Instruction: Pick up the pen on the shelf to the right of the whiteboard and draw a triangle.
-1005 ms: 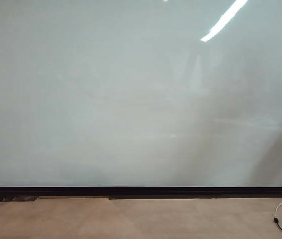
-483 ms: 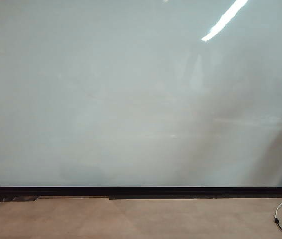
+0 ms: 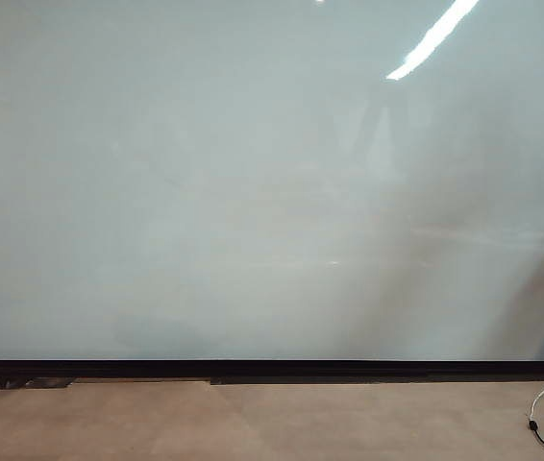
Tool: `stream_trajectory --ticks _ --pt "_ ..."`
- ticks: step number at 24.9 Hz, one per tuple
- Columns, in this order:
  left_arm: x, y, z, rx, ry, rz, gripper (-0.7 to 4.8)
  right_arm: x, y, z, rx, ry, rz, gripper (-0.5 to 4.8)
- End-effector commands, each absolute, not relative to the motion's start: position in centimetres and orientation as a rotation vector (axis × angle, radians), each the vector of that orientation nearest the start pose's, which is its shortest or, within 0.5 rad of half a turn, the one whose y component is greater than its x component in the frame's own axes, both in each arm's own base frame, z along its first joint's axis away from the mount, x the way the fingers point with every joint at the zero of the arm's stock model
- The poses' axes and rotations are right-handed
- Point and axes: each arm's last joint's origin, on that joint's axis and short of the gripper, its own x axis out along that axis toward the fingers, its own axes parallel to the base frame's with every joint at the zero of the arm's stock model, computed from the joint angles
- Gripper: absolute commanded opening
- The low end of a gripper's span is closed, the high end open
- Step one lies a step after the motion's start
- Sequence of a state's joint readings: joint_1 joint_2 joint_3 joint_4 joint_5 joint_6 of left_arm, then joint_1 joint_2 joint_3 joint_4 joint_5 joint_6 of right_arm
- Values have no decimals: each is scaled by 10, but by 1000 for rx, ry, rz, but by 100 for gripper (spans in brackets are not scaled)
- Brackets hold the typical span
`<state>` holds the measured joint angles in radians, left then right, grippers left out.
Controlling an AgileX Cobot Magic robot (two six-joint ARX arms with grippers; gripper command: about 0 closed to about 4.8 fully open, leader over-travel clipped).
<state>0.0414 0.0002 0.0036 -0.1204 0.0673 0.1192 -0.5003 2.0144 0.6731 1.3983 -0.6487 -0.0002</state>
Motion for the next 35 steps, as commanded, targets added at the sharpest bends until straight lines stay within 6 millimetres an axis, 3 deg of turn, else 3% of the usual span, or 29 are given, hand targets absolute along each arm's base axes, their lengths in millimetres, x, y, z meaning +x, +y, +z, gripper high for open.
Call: stream_trajectory --ticks 1,12,15,20,24,32,35 --pt "97 2 155 114 106 -33 -5 306 -148 126 -42 -69 148 260" --pt "97 2 155 114 107 -33 -5 308 -149 128 -48 -80 148 258" --pt "97 2 155 114 107 -33 -5 309 -149 129 -49 -81 148 207" --pt "97 2 155 114 107 -33 -5 309 -149 129 -49 -81 148 205" --pt "97 2 155 114 107 -33 -5 309 -149 129 -49 -81 153 165" --pt "97 2 155 114 107 -33 -5 309 -148 129 -50 -80 174 164" --pt "97 2 155 114 107 -33 -5 309 -148 128 -49 -79 175 133"
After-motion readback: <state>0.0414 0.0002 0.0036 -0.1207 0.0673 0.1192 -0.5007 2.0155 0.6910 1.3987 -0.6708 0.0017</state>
